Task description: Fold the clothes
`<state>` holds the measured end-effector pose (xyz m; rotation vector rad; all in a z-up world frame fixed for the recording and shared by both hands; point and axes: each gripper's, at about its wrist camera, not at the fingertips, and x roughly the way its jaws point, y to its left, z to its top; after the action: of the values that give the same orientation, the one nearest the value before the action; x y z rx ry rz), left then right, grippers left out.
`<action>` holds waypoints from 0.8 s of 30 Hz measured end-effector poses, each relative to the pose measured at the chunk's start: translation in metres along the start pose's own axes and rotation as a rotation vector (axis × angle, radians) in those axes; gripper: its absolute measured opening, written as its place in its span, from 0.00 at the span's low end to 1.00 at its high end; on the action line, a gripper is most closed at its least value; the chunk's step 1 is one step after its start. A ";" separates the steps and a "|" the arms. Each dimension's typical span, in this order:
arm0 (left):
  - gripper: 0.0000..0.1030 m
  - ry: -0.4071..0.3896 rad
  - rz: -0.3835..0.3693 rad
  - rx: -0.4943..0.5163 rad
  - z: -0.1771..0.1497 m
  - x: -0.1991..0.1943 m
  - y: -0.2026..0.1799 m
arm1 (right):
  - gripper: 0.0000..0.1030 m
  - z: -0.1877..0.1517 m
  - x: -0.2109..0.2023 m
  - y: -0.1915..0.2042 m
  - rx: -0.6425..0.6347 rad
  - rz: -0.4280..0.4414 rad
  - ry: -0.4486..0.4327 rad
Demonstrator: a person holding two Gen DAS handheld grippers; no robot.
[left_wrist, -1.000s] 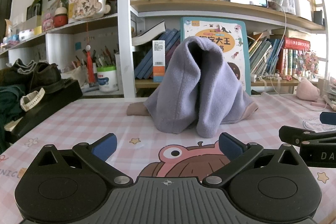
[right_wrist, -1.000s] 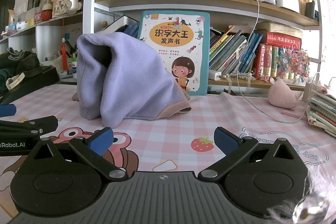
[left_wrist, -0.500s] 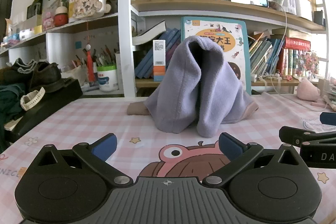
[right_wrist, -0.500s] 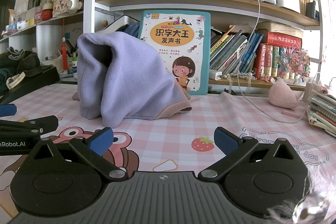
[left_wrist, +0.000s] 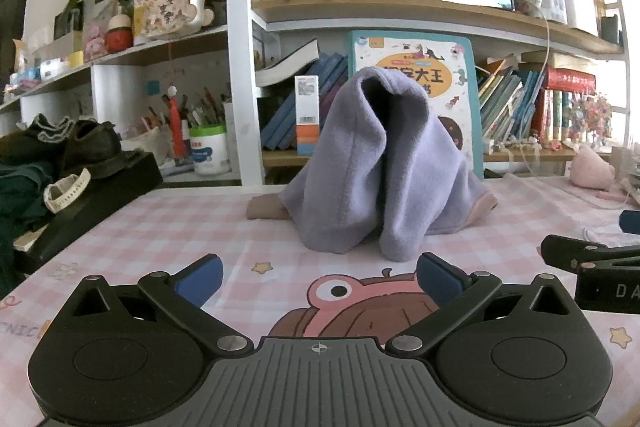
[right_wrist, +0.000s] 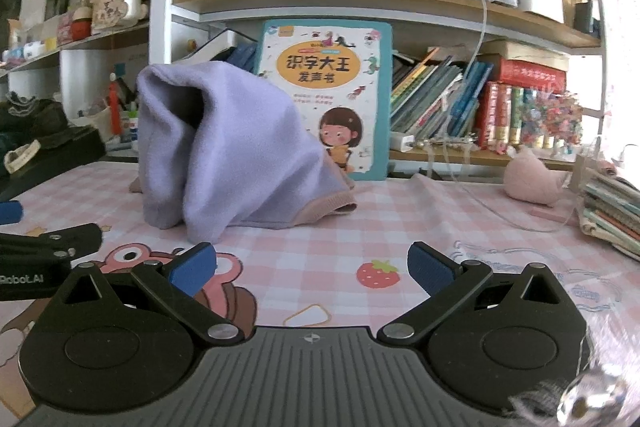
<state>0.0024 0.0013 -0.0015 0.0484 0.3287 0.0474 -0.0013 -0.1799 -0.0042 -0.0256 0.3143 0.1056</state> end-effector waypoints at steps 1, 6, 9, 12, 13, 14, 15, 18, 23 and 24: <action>1.00 -0.001 -0.002 -0.002 0.000 0.000 0.000 | 1.00 0.000 -0.001 0.000 -0.001 -0.004 -0.005; 1.00 0.000 -0.009 -0.012 0.001 0.001 0.002 | 1.00 0.000 -0.001 0.001 -0.011 -0.013 -0.010; 1.00 0.002 -0.006 -0.017 0.001 0.001 0.003 | 1.00 0.001 0.000 0.001 -0.014 -0.016 -0.002; 1.00 -0.021 0.015 -0.021 0.000 -0.004 0.003 | 1.00 0.001 0.002 0.002 -0.017 -0.025 0.012; 1.00 -0.028 0.021 -0.021 0.000 -0.005 0.002 | 1.00 0.001 0.003 0.002 -0.018 -0.029 0.017; 1.00 -0.031 0.026 -0.021 0.000 -0.005 0.002 | 1.00 0.001 0.004 0.002 -0.019 -0.027 0.022; 1.00 -0.032 0.027 -0.021 0.000 -0.006 0.002 | 1.00 0.000 0.004 0.002 -0.020 -0.023 0.026; 1.00 -0.023 0.030 -0.025 0.001 -0.004 0.003 | 1.00 0.000 0.006 0.002 -0.017 -0.021 0.034; 1.00 0.007 0.014 -0.045 0.001 0.002 0.006 | 1.00 0.000 0.006 0.003 -0.019 -0.026 0.036; 1.00 0.014 0.013 -0.049 0.001 0.003 0.007 | 1.00 0.000 0.006 0.003 -0.023 -0.019 0.034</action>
<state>0.0052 0.0086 -0.0009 0.0014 0.3408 0.0689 0.0037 -0.1762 -0.0062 -0.0534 0.3463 0.0902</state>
